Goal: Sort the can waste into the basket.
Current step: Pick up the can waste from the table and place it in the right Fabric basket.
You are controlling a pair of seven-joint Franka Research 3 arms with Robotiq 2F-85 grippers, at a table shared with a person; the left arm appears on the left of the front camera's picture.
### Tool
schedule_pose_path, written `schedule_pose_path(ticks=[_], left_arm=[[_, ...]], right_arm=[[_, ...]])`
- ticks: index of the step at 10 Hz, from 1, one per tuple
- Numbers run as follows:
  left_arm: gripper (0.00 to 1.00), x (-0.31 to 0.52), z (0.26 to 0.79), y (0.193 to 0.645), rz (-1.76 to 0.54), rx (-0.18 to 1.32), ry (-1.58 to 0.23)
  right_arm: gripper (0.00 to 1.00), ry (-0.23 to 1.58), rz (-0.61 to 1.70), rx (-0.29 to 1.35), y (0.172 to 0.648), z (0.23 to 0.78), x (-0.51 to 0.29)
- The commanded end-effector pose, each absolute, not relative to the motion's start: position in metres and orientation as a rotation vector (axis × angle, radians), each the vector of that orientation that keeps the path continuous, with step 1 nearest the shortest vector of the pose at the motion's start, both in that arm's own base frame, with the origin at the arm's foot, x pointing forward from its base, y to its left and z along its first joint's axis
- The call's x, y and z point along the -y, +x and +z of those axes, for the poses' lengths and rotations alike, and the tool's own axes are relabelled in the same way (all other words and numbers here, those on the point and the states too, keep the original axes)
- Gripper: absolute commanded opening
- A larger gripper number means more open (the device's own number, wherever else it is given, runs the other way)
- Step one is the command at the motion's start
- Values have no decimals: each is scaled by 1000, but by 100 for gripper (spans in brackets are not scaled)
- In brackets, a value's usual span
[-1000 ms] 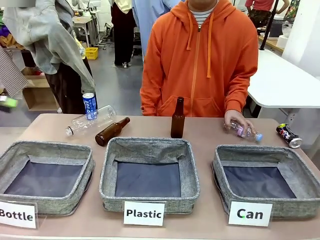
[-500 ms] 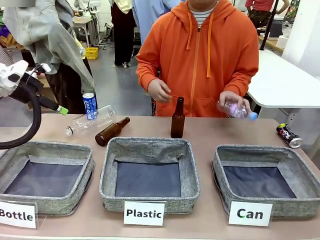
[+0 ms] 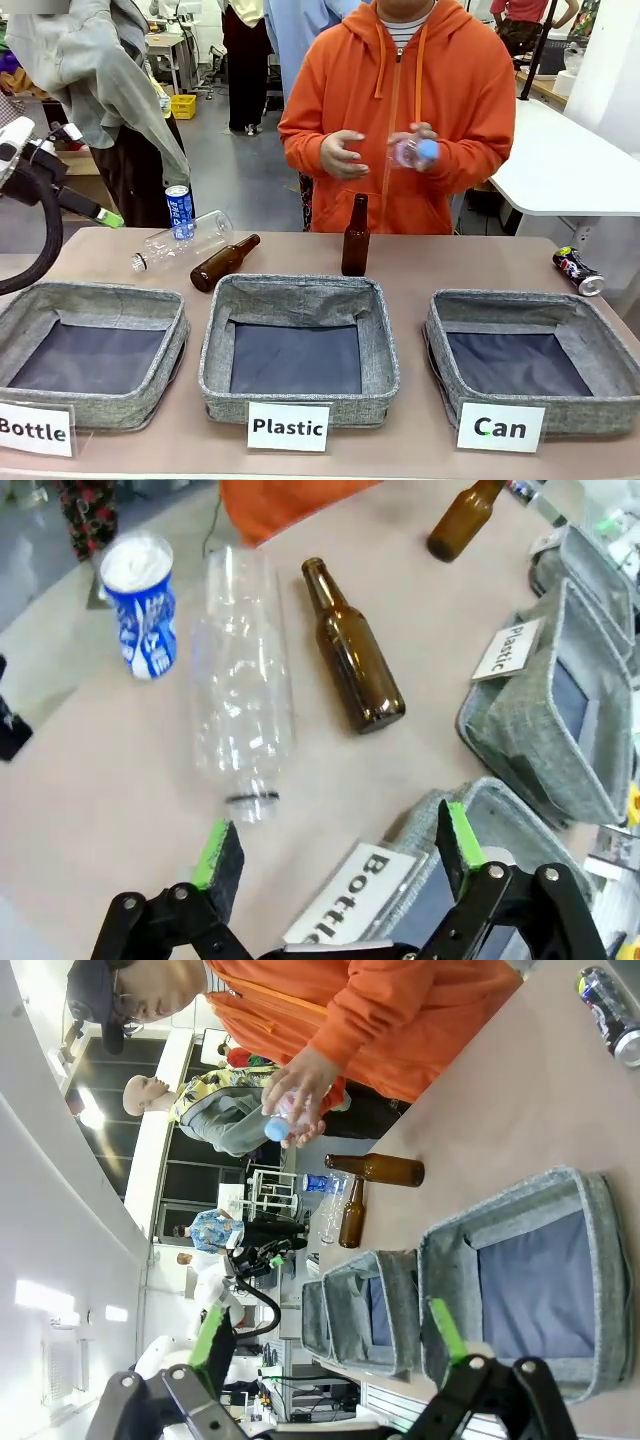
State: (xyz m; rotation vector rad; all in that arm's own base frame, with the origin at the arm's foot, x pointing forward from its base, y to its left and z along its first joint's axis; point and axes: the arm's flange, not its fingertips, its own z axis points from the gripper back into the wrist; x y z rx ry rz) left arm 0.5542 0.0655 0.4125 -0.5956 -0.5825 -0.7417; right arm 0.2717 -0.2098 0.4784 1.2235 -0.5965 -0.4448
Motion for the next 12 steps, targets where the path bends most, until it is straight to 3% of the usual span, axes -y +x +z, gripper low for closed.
schedule_pose_path(ticks=[1,6,12], left_arm=[[100,-63,412,600,-954,756,-630],[100,-98,388,642,-1263,1097,-750],[100,-124,316,743,-1155,1067,-775]], right_arm=[[100,1236,-430,624,275,480,211],[100,1236,-430,624,275,480,211],[100,1236,-430,624,275,480,211]])
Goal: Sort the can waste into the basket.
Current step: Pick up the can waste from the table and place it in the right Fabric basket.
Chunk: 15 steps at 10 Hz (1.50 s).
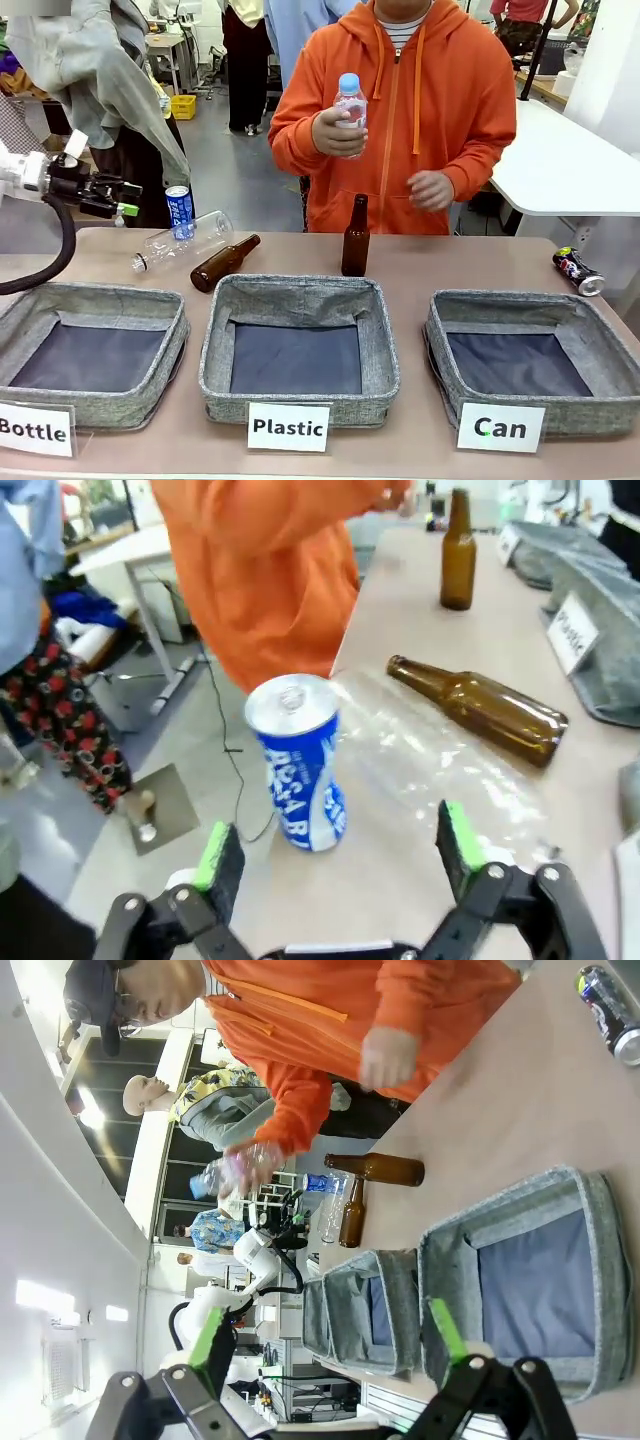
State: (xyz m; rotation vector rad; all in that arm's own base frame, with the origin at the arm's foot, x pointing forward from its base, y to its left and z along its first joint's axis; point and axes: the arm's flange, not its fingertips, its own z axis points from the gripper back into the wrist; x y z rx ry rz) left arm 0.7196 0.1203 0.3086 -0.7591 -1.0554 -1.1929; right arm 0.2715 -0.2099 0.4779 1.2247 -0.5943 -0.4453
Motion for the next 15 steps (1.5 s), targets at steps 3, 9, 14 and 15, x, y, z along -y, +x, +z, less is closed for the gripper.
schedule_pose_path(ticks=[3,9,14,15], left_arm=[[100,-111,296,756,-1132,1007,-813],[100,-72,285,785,-1106,969,-788],[100,-56,281,790,-1123,951,-824],[100,-54,280,791,-1133,940,-839]], right_arm=[[100,1236,-430,624,275,480,211],[100,1236,-430,624,275,480,211],[100,1236,-430,624,275,480,211],[100,1236,-430,624,275,480,211]])
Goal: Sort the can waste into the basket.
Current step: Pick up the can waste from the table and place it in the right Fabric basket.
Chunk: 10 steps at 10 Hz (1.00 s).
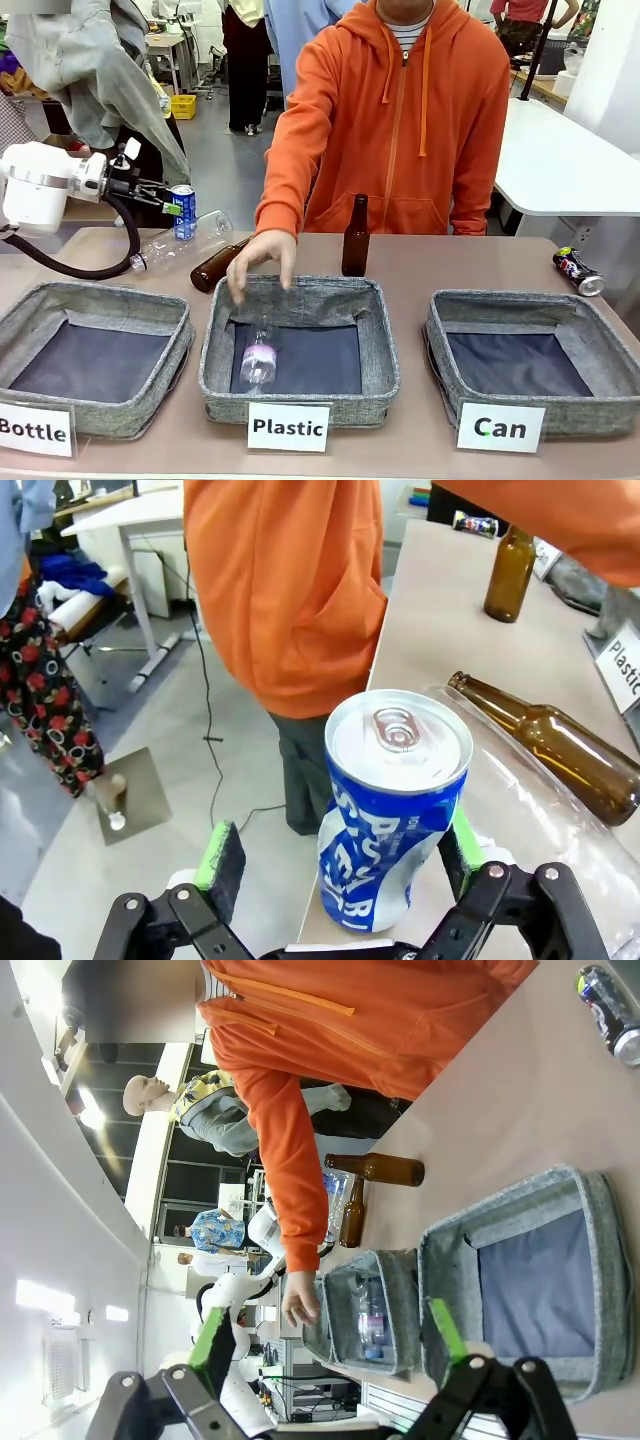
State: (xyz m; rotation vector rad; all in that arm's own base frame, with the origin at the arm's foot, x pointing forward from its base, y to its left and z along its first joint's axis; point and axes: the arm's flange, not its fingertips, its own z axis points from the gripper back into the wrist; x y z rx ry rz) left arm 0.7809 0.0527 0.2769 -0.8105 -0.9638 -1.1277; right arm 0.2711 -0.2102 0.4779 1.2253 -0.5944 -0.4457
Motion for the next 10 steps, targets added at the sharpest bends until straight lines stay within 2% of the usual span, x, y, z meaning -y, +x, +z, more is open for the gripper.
schedule_pose_path(ticks=[1,3,6,7,9,10], left_arm=[[100,-51,280,791,-1142,932,-856],[100,-44,280,790,-1166,930,-882],[10,-41,284,787,-1174,935,-896],[0,-41,287,784,-1181,944,-900],[0,-47,302,775,-1175,981,-892],[4,-51,318,766,-1190,1013,-887]], right_arm=[[100,1236,-430,624,275,480,211],[100,1236,-430,624,275,480,211],[100,1236,-430,624,275,480,211],[100,1236,-430,624,275,480,211],[100,1236,-430,624,275,480,211],[100,1236,-430,624,275,480,211]])
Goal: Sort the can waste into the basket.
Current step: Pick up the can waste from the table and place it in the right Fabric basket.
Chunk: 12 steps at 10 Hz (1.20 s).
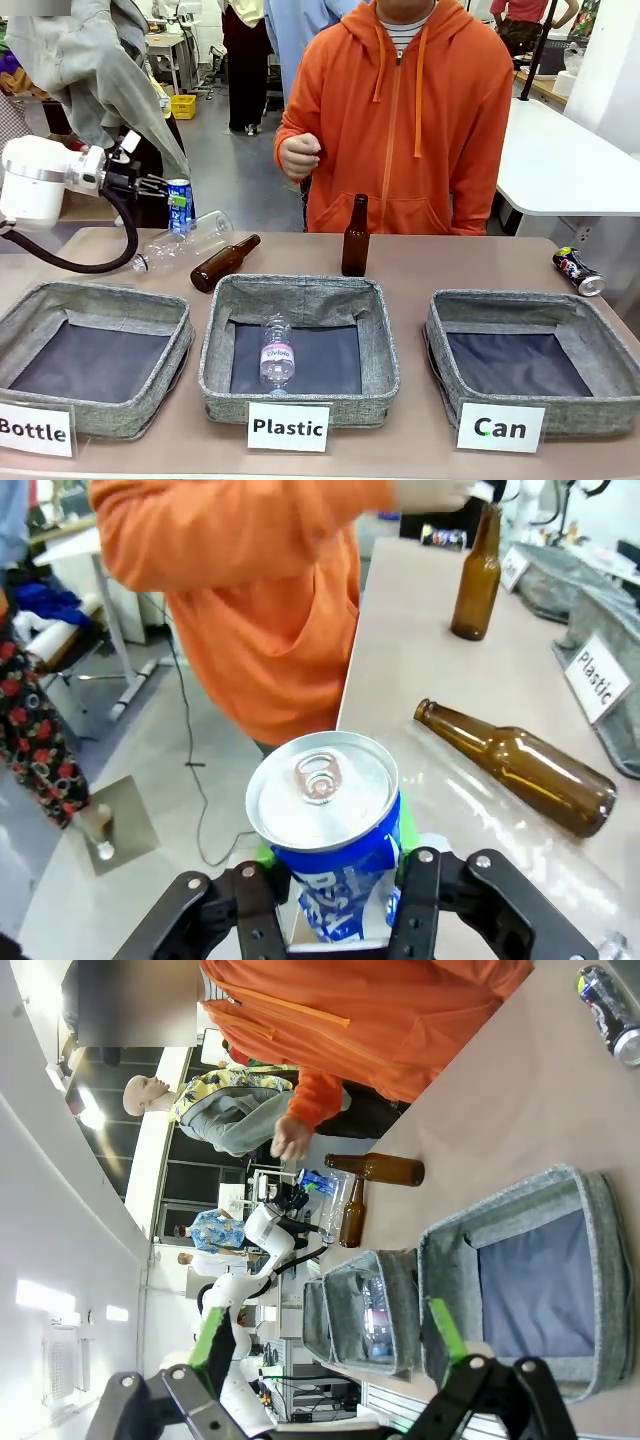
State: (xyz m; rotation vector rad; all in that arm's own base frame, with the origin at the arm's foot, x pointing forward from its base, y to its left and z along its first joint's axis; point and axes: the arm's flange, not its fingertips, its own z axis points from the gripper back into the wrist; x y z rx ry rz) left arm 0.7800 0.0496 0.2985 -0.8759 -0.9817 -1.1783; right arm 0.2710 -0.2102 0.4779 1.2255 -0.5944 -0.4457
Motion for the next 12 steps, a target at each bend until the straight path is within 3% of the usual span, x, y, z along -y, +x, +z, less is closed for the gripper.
schedule_pose_path(ticks=[1,4,6,7,9,10,12], left_arm=[[0,-55,342,753,-1214,1022,-888],[0,-69,458,662,-1346,1070,-771],[0,-80,518,568,-1363,997,-909],[0,-85,528,527,-1387,906,-952],[0,-89,516,447,-1445,760,-859],[0,-86,498,412,-1455,829,-750],[0,-78,471,386,-1508,825,-691]], right_arm=[[100,1236,-430,624,275,480,211],[100,1236,-430,624,275,480,211],[100,1236,-430,624,275,480,211],[100,1236,-430,624,275,480,211],[100,1236,-430,624,275,480,211],[100,1236,-430,624,275,480,211],[100,1236,-430,624,275,480,211]])
